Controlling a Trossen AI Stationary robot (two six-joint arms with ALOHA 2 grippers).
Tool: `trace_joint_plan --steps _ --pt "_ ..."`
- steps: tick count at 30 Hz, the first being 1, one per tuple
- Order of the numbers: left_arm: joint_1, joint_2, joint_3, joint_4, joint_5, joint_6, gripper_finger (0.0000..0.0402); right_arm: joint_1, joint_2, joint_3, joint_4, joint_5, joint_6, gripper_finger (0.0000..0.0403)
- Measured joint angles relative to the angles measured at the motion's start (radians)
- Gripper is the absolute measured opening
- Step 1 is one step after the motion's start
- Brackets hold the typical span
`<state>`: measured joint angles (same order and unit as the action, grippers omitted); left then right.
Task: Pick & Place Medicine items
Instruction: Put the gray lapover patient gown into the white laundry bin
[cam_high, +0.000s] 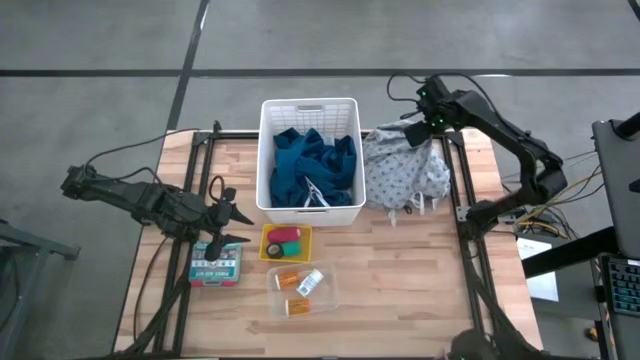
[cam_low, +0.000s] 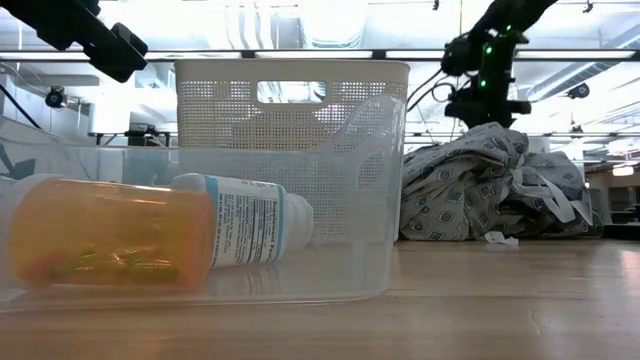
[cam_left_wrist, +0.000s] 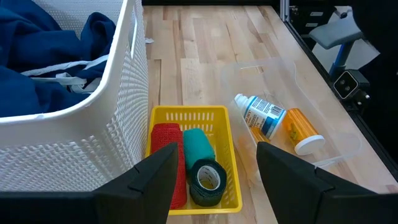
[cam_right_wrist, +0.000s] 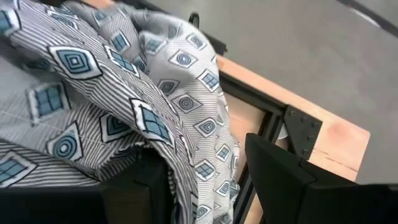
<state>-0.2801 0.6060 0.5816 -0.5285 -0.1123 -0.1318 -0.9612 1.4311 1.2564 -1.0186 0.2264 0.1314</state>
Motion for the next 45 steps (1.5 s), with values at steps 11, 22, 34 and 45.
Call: trace_joint_plan --steps 11,22,34,45 --pt "0.0 0.0 0.0 0.0 0.0 0.0 0.0226 0.001 -0.081 -0.002 0.011 -0.124 0.017 0.018" --pt "0.0 0.0 0.0 0.0 0.0 0.0 0.0226 0.0 0.014 -0.003 -0.017 -0.164 0.104 0.018" --pt "0.0 0.0 0.0 0.0 0.0 0.0 0.0226 0.001 0.069 0.031 0.054 -0.336 0.082 0.018" --pt "0.0 0.0 0.0 0.0 0.0 0.0 0.0226 0.0 0.007 0.093 0.027 -0.341 0.075 0.018"
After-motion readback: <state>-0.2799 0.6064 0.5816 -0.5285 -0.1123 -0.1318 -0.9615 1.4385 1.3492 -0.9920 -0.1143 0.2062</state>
